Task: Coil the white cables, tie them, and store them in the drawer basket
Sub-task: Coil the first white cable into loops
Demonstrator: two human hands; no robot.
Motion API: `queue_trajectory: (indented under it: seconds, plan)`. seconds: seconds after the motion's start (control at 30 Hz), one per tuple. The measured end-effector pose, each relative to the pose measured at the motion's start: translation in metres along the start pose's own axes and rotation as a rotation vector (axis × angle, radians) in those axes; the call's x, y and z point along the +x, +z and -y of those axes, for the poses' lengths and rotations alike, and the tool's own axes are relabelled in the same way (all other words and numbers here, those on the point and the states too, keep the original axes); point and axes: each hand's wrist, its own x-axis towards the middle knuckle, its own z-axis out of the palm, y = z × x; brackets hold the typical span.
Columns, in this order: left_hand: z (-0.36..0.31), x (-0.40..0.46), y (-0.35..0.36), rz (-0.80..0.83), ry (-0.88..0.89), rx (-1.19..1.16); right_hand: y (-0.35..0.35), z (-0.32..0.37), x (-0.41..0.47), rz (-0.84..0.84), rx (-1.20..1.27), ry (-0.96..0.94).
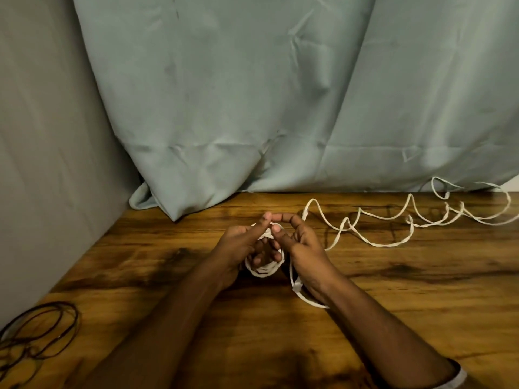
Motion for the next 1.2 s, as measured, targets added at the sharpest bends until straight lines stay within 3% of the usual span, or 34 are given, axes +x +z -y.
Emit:
queue_trajectory:
  seconds: [0.13, 0.23, 0.47, 0.73, 1.0, 1.13, 1.2]
  plan:
    - [-0.004, -0.003, -0.004, 0.180, -0.075, -0.041, -0.004, 0.003, -0.002, -0.030, 0.000, 0.018]
    - [-0.007, -0.006, -0.003, 0.197, -0.044, -0.017, -0.005, 0.006, -0.003, -0.039, -0.051, -0.043]
    - [-0.001, -0.002, 0.002, 0.063, 0.043, 0.011, -0.002, 0.006, -0.006, -0.006, -0.238, -0.160]
    - [0.000, 0.002, 0.007, -0.058, 0.033, -0.094, -0.008, 0.002, -0.002, -0.158, -0.375, -0.270]
    - [0.005, -0.001, 0.004, -0.027, 0.095, -0.144, -0.002, 0.002, -0.003, -0.040, -0.261, -0.141]
    - [0.007, 0.003, 0.003, -0.199, 0.089, -0.172, 0.004, 0.003, -0.010, 0.112, -0.282, -0.101]
    - [0.009, 0.006, 0.004, -0.219, 0.084, -0.165, 0.004, -0.001, -0.008, 0.067, -0.381, -0.126]
